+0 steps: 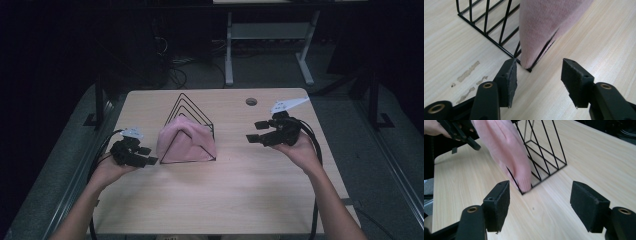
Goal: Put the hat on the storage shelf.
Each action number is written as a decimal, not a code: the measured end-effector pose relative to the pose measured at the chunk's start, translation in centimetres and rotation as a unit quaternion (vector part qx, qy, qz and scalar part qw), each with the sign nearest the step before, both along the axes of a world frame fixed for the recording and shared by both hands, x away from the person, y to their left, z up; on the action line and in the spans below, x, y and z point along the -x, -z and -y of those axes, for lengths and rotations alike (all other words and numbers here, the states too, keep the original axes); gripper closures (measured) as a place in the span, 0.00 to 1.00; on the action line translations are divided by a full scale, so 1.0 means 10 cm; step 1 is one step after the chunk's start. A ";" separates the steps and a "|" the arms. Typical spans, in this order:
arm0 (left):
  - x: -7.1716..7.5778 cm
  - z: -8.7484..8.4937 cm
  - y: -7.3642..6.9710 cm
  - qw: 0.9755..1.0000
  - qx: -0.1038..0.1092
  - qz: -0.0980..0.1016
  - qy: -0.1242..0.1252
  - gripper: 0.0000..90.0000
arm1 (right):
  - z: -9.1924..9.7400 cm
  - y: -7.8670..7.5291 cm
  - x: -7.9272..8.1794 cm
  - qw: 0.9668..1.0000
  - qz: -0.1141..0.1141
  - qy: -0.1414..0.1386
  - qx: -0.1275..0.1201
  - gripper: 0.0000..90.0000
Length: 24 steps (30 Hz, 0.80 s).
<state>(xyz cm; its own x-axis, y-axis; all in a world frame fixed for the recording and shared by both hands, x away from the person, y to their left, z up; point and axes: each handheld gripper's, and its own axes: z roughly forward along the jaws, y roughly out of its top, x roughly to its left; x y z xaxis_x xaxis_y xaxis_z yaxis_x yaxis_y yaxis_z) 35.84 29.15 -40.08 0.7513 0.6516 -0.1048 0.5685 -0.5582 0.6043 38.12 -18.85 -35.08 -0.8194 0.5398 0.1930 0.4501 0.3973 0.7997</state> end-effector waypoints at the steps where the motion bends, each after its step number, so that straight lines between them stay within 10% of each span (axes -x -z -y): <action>1: 0.01 -0.01 0.00 1.000 0.000 -0.001 0.000 0.49 | 0.04 0.02 0.02 1.000 0.000 0.004 0.000 0.34; 24: 0.32 -0.11 0.04 1.000 0.023 0.011 -0.015 0.31 | 0.79 0.51 0.62 0.996 -0.033 0.083 -0.010 0.27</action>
